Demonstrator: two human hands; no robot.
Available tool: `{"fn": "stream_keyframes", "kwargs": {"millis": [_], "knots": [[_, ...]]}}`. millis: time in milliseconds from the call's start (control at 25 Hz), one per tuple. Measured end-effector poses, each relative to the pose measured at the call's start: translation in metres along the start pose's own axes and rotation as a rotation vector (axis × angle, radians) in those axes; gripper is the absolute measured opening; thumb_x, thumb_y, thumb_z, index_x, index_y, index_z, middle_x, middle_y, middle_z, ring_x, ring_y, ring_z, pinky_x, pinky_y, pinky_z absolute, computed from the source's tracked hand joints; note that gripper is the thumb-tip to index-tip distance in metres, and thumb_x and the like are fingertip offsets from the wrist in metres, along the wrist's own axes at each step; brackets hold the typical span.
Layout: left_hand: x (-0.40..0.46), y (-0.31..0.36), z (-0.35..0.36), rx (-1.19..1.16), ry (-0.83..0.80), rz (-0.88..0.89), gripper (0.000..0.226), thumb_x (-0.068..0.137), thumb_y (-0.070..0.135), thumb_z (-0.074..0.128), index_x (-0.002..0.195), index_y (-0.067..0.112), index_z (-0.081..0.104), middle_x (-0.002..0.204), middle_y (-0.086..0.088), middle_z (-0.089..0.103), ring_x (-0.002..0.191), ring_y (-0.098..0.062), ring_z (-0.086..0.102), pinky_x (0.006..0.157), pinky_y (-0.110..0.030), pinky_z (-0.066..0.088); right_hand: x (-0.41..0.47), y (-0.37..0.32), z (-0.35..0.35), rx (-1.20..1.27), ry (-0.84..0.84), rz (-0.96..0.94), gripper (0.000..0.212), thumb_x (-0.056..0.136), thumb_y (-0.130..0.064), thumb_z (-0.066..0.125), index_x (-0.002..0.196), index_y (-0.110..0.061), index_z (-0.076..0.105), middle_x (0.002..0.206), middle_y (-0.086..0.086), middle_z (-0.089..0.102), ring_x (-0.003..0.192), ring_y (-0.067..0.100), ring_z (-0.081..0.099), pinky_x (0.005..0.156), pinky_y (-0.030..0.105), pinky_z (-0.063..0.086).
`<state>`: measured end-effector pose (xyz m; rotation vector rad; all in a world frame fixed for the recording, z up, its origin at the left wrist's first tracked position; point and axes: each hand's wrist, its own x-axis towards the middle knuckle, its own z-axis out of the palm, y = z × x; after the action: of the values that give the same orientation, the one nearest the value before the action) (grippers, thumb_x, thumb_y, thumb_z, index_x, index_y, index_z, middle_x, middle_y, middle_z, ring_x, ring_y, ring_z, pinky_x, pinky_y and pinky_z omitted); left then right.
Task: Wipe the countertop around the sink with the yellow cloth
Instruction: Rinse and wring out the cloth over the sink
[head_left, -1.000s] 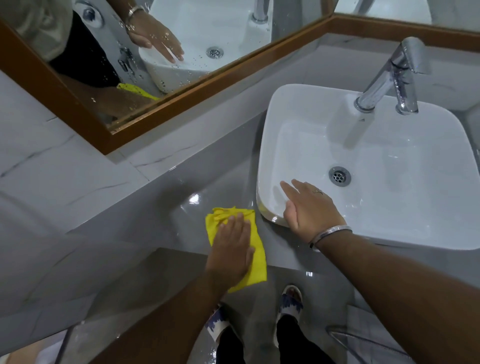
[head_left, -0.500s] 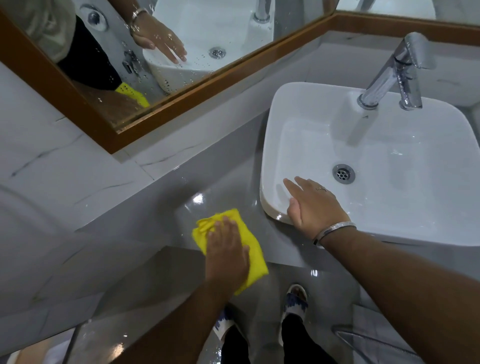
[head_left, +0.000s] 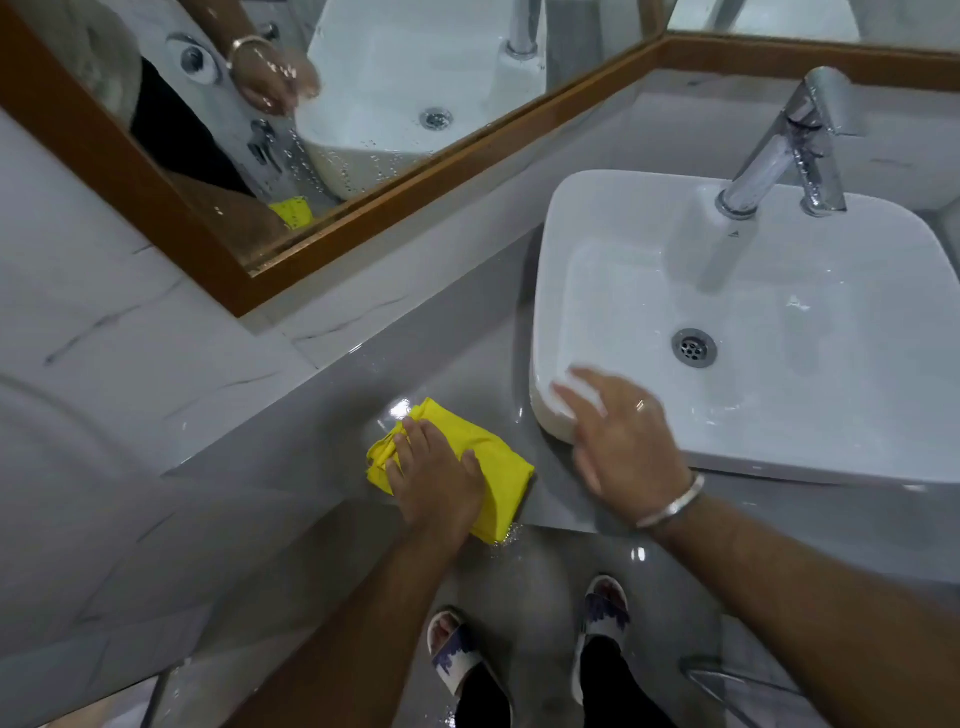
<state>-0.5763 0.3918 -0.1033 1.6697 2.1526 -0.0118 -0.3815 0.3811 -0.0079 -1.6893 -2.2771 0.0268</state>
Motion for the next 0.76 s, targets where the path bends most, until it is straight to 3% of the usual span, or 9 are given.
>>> {"fn": "stream_keyframes", "kwargs": {"millis": [40,120,240,320,360,440,520,640,760], "knots": [[0.006,-0.018,-0.008,0.091,0.095,0.177,0.079,0.084,0.046,0.054,0.148,0.006,0.029,0.158,-0.017,0.028,0.143,-0.036,0.029,0.112,-0.054,0.028,-0.009,-0.021,0.008,0.082,-0.016,-0.082,0.048,0.078,-0.021,0.048,0.125,-0.015,0.052,0.124,0.012,0.060,0.106,0.031,0.055,0.087,0.043,0.046],[0.030,-0.055,-0.023,0.248,0.182,0.655,0.092,0.070,0.054,0.063,0.145,0.012,0.035,0.152,-0.017,0.040,0.137,-0.039,0.040,0.106,-0.057,0.039,-0.017,-0.058,0.034,0.161,-0.320,-0.051,0.062,0.076,-0.031,0.058,0.134,-0.014,0.040,0.128,0.014,0.054,0.107,0.036,0.055,0.089,0.046,0.047],[0.078,-0.081,-0.046,0.529,0.045,1.210,0.105,0.061,0.073,0.059,0.147,0.018,0.034,0.152,-0.012,0.041,0.136,-0.035,0.044,0.104,-0.058,0.041,-0.008,-0.088,0.082,0.073,-0.742,0.374,0.116,0.054,-0.059,0.075,0.140,-0.001,0.021,0.139,0.022,0.036,0.124,0.039,0.040,0.104,0.045,0.038],[0.088,-0.071,-0.057,0.683,-0.084,1.289,0.112,0.058,0.076,0.062,0.148,0.016,0.033,0.152,-0.010,0.042,0.133,-0.033,0.046,0.106,-0.055,0.038,0.003,-0.102,0.106,-0.054,-0.776,0.506,0.108,0.040,-0.060,0.081,0.125,-0.005,0.044,0.115,0.015,0.056,0.102,0.032,0.057,0.084,0.039,0.048],[0.088,-0.065,-0.058,0.714,-0.130,1.278,0.115,0.055,0.073,0.069,0.148,0.014,0.032,0.148,-0.010,0.046,0.130,-0.032,0.049,0.106,-0.054,0.037,0.009,-0.107,0.109,-0.131,-0.761,0.520,0.083,0.047,-0.054,0.081,0.112,-0.012,0.053,0.101,0.007,0.061,0.090,0.026,0.062,0.074,0.034,0.048],[0.084,-0.056,-0.061,0.733,-0.140,1.239,0.115,0.049,0.068,0.076,0.142,0.013,0.039,0.131,-0.008,0.059,0.114,-0.030,0.059,0.101,-0.050,0.041,0.023,-0.108,0.108,-0.211,-0.642,0.520,0.044,0.068,-0.033,0.073,0.105,-0.019,0.055,0.099,0.001,0.063,0.092,0.024,0.063,0.076,0.033,0.046],[0.072,-0.055,-0.064,0.715,-0.110,1.240,0.091,0.050,0.065,0.075,0.123,0.015,0.054,0.108,-0.007,0.064,0.094,-0.031,0.063,0.088,-0.044,0.046,0.026,-0.102,0.095,-0.072,-0.697,0.433,0.041,0.066,-0.027,0.070,0.103,-0.021,0.055,0.102,0.002,0.064,0.098,0.027,0.062,0.079,0.035,0.047],[0.051,-0.044,-0.082,0.585,-0.115,1.276,0.052,0.059,0.058,0.068,0.088,0.017,0.055,0.083,-0.008,0.060,0.071,-0.032,0.061,0.065,-0.037,0.046,0.031,-0.094,0.038,0.129,-0.761,0.301,0.023,0.060,-0.032,0.068,0.075,-0.023,0.054,0.082,0.004,0.067,0.083,0.027,0.066,0.065,0.029,0.048],[0.036,0.002,-0.129,0.419,0.028,1.340,0.041,0.069,0.056,0.062,0.085,0.018,0.056,0.080,-0.008,0.061,0.069,-0.033,0.062,0.055,-0.037,0.048,0.036,-0.068,-0.022,0.290,-0.734,0.330,0.014,0.063,-0.026,0.067,0.064,-0.017,0.056,0.066,0.004,0.066,0.068,0.025,0.068,0.054,0.025,0.045]]}}
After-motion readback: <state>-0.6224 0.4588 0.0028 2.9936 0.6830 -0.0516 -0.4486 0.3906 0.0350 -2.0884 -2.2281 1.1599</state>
